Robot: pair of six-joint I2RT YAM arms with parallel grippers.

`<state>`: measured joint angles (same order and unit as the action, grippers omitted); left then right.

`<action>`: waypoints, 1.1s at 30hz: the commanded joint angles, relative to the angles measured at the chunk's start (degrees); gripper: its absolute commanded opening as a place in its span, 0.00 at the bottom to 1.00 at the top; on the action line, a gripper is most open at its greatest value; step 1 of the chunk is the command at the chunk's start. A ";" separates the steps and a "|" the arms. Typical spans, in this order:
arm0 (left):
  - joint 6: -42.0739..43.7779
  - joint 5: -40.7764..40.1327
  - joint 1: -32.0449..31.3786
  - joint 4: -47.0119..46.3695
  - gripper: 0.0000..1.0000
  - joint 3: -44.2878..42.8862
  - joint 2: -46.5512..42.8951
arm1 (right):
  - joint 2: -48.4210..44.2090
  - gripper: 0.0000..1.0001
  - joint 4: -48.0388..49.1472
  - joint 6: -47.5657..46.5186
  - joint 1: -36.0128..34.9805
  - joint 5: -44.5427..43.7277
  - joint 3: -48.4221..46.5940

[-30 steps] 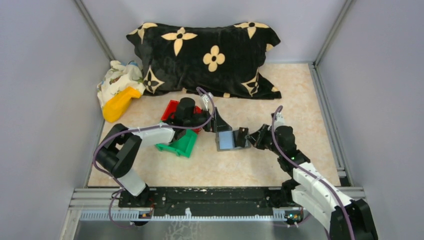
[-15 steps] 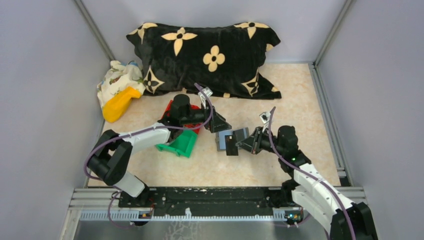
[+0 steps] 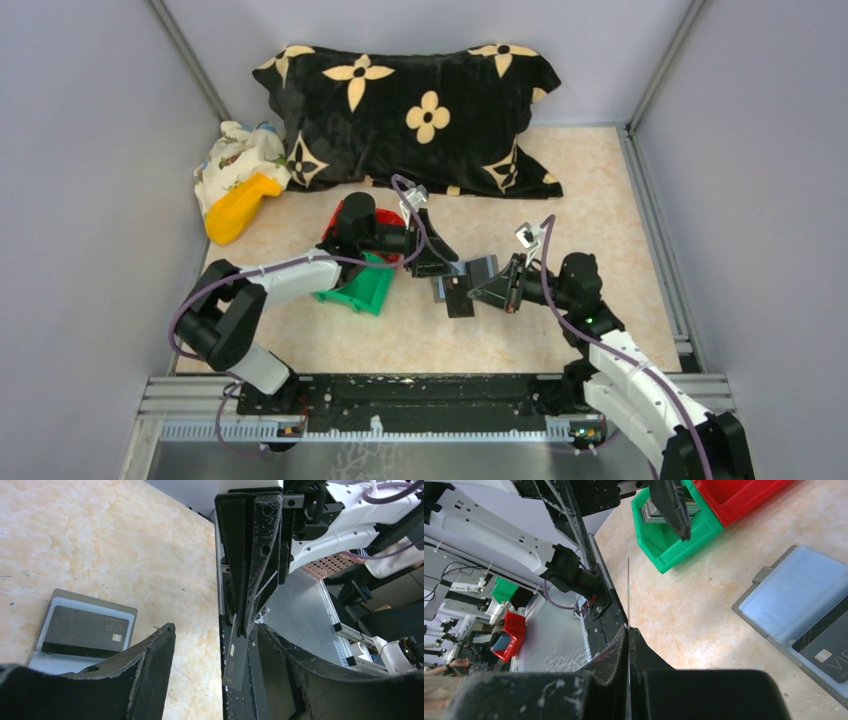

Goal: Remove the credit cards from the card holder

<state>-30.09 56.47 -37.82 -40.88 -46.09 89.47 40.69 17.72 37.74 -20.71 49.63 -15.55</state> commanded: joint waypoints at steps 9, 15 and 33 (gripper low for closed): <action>4.21 5.19 -2.69 0.88 0.45 2.66 -1.00 | 2.01 0.00 4.71 0.55 0.41 0.29 -3.35; 5.18 4.57 -2.70 1.89 0.20 3.23 -1.47 | 2.26 0.00 5.54 1.17 0.41 0.55 -4.13; -11.56 1.22 -2.69 -20.16 0.00 6.01 2.88 | 1.17 0.33 5.87 0.97 0.41 1.09 -3.96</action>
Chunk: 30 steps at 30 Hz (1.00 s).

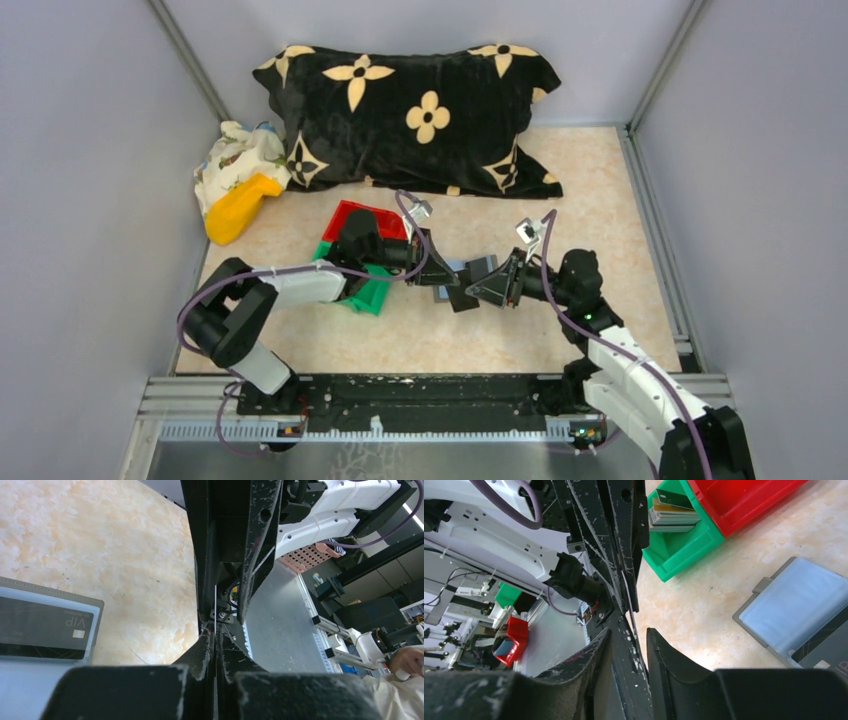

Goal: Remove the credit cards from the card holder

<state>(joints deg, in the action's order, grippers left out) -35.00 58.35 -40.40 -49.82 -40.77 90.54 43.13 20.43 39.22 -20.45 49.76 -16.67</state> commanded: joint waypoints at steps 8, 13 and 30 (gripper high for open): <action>-11.27 -0.30 -0.08 -17.21 0.00 -0.25 3.73 | -1.76 0.00 3.70 -0.38 0.15 1.17 -1.79; -6.50 -2.01 0.18 -9.85 0.33 -1.06 1.34 | -2.40 0.00 1.55 -0.37 0.14 0.06 -2.95; 8.06 -44.65 9.02 41.62 0.97 3.83 -33.92 | 19.93 0.00 -18.78 -19.08 -16.27 -19.43 -26.14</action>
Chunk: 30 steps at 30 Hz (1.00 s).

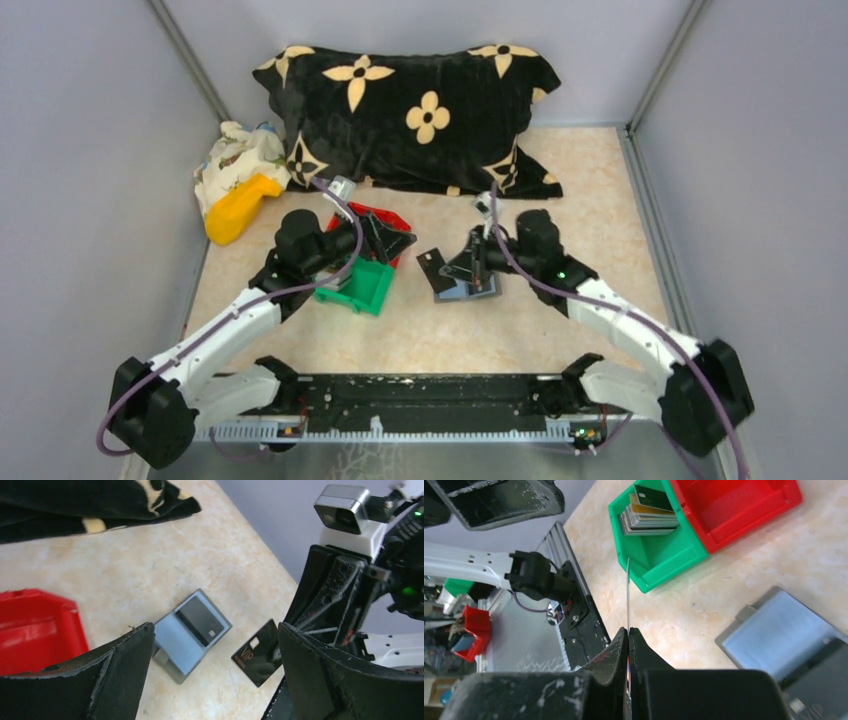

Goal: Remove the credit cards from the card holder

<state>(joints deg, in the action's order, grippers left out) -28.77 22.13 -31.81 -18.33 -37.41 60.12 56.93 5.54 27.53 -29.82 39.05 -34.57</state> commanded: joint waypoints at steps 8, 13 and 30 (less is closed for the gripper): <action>2.70 -13.08 1.25 18.37 0.97 -1.42 -9.36 | 24.78 0.00 -13.47 -18.78 -18.77 -24.80 -25.62; 1.90 -13.10 1.55 19.10 0.97 -0.76 -11.83 | 36.91 0.00 -16.67 -22.99 -24.48 -32.10 -35.98; 0.81 -30.44 2.14 31.69 0.99 -5.63 -23.35 | 46.57 0.00 -13.63 -28.69 -32.70 -37.90 -41.13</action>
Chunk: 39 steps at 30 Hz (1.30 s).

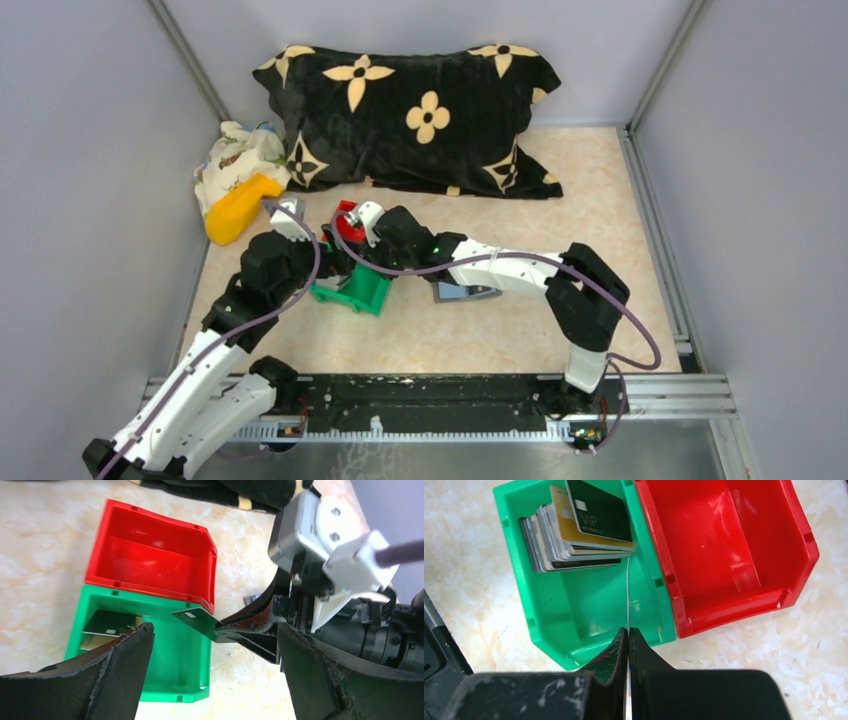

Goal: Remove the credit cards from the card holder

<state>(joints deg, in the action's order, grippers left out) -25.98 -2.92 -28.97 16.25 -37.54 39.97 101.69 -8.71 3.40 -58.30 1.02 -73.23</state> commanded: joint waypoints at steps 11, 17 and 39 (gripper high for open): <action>-1.78 -7.54 -0.69 -0.17 0.99 -5.70 -3.94 | 6.03 0.00 -4.95 -11.83 -5.97 5.18 -7.64; -1.70 -7.53 -0.68 -0.43 0.99 -5.43 -3.60 | 8.35 0.00 -7.32 -12.55 -8.34 2.93 -10.20; -1.57 -7.89 -0.60 -0.27 0.99 -5.21 -3.91 | 12.51 0.00 -11.50 -14.05 -14.01 1.69 -20.26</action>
<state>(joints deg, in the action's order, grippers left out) -25.80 -17.85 -28.18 23.79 -42.72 35.03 112.79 -21.56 -2.28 -62.52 -3.95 -89.01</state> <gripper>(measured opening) 0.988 0.005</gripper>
